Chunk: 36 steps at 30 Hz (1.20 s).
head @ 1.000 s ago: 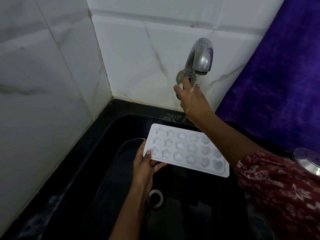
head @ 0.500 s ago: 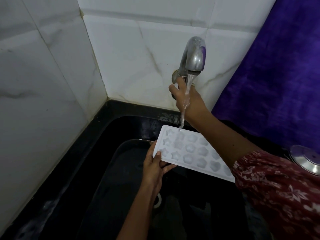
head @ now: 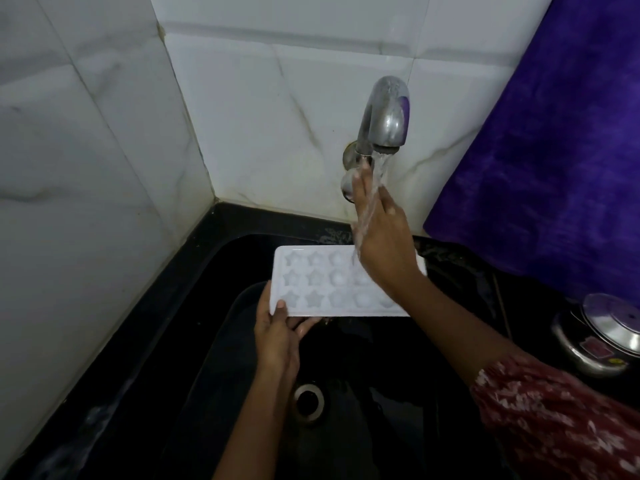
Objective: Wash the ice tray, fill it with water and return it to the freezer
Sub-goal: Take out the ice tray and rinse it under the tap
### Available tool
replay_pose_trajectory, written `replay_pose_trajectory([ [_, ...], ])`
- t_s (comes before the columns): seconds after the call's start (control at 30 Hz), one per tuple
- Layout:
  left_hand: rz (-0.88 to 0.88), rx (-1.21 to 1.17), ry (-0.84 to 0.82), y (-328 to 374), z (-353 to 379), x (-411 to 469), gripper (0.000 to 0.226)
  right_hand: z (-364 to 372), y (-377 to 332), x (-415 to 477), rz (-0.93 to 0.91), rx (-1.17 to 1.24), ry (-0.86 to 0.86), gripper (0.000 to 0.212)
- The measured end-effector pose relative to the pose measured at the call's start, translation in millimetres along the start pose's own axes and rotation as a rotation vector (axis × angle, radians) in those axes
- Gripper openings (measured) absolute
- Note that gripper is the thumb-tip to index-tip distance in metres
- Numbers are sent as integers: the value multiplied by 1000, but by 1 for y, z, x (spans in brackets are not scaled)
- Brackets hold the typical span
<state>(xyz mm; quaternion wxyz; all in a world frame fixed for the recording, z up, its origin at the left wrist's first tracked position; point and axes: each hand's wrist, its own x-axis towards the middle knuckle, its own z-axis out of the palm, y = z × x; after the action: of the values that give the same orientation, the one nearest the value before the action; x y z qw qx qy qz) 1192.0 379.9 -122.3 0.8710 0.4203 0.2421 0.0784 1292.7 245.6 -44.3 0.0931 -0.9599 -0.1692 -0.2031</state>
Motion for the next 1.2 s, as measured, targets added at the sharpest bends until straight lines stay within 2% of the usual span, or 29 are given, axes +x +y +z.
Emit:
replay_pose_trajectory([
  [0.13, 82, -1, 95, 17, -31, 7, 42, 33, 2, -55, 151, -32, -66, 64],
  [0.23, 104, 13, 141, 23, -46, 6, 42, 52, -5, -74, 244, -39, -233, 69],
  [0.27, 102, 18, 152, 23, -49, 5, 42, 56, -9, -75, 248, -27, -233, 71],
  [0.4, 47, 11, 203, 15, -57, 3, 40, 62, -35, -75, 254, -13, -260, 82],
  [0.53, -25, 16, 149, -1, -44, -3, 38, 71, -60, -84, 59, 98, -387, 99],
  [0.67, -64, 23, 96, -17, -30, -11, 36, 68, -82, -97, -166, 89, -521, 69],
  [0.77, -104, 1, 108, -20, -35, -10, 37, 56, -64, -104, -369, 62, -554, 61],
  [0.87, -140, -16, 164, -17, -42, -6, 33, 50, -31, -114, -554, -61, -472, 52],
  [1.0, -162, -15, 220, -11, -46, -2, 34, 34, 3, -112, -588, -176, -278, 46],
  [1.07, -198, -7, 225, -12, -47, -2, 33, 24, 5, -102, -590, -230, -216, 34],
  [1.13, -218, 33, 208, -14, -49, -3, 32, 15, 2, -89, -593, -271, -187, 14],
  [1.2, -201, 136, 190, -14, -48, -5, 28, 6, -2, -73, -545, -302, -236, 19],
])
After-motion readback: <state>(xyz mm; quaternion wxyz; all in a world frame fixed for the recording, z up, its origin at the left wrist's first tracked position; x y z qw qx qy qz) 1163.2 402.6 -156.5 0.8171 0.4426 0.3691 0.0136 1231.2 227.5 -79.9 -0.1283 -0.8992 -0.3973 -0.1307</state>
